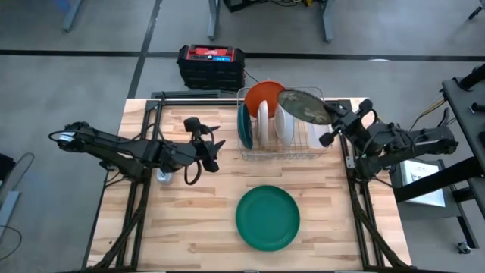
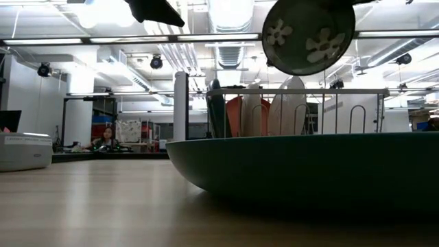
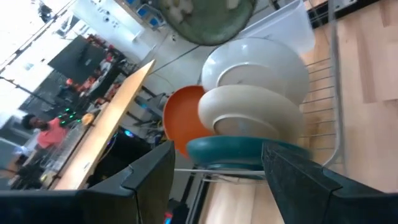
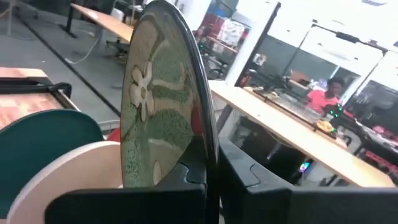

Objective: Sort dishes
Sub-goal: Put the green patterned plate in the dish rack

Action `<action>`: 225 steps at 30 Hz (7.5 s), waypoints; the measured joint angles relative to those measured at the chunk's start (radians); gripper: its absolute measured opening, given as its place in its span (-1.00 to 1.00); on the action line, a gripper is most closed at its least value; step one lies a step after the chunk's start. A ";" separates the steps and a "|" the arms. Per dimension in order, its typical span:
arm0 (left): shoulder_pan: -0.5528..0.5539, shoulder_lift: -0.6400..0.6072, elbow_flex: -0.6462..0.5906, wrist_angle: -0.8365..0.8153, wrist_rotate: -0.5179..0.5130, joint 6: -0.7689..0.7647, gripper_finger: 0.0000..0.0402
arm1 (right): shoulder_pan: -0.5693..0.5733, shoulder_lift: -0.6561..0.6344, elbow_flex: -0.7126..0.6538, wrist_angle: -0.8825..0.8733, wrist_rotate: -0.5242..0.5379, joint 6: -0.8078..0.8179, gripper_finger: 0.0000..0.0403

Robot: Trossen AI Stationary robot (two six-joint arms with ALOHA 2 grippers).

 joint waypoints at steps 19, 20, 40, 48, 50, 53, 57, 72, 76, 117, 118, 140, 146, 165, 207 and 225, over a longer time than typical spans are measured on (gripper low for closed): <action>0.000 0.002 0.000 0.000 0.018 -0.030 0.15 | -0.001 -0.009 0.027 0.083 0.010 -0.108 -0.99; 0.000 0.002 0.000 0.000 0.018 -0.032 0.15 | -0.001 -0.006 0.027 0.084 0.009 -0.107 -0.99; 0.000 0.019 0.000 0.003 0.202 -0.083 0.15 | -0.001 -0.015 0.037 0.057 -0.083 -0.668 -0.99; 0.000 0.019 0.000 0.054 0.202 -0.083 0.15 | -0.007 -0.024 0.052 0.157 -0.073 -0.269 -0.99; 0.000 0.019 0.000 0.079 0.207 -0.083 0.15 | -0.008 -0.029 0.050 0.121 -0.074 -0.191 -0.99; 0.000 0.019 0.000 0.088 0.217 -0.064 0.15 | -0.009 -0.022 0.044 0.151 -0.209 -0.148 -0.99; 0.003 0.019 0.000 0.102 0.219 -0.057 0.15 | -0.005 0.037 0.038 0.257 -0.331 -0.185 -0.99; 0.010 0.099 0.000 0.099 0.228 -0.056 0.15 | -0.007 0.162 0.031 0.166 -0.334 -1.267 -0.99; 0.012 0.114 0.000 0.092 0.226 -0.052 0.15 | -0.009 0.161 0.031 0.065 -0.336 -1.545 -0.99; 0.030 0.114 0.000 0.093 0.225 -0.041 0.15 | -0.214 0.141 0.031 0.257 -0.045 -0.341 -0.99; 0.030 0.114 0.000 0.093 0.225 -0.041 0.15 | -0.229 0.140 0.031 0.202 -0.057 -0.269 -0.99; 0.030 0.114 0.000 0.068 0.225 -0.059 0.15 | -0.612 0.118 -0.017 0.101 -0.574 -0.183 -0.99; 0.030 0.113 0.000 0.063 0.224 -0.059 0.15 | -0.808 0.117 -0.017 0.111 -0.864 -0.157 -0.99; 0.030 0.110 0.000 0.061 0.174 -0.057 0.15 | -1.164 0.292 -0.017 0.129 -1.358 -0.102 -1.00; 0.032 0.100 0.000 0.064 0.126 -0.057 0.15 | -1.179 0.381 0.120 -0.064 -1.347 -0.216 -1.00; 0.035 0.100 0.000 0.064 0.118 -0.056 0.15 | -1.177 0.382 0.239 -0.297 -1.341 -0.420 -1.00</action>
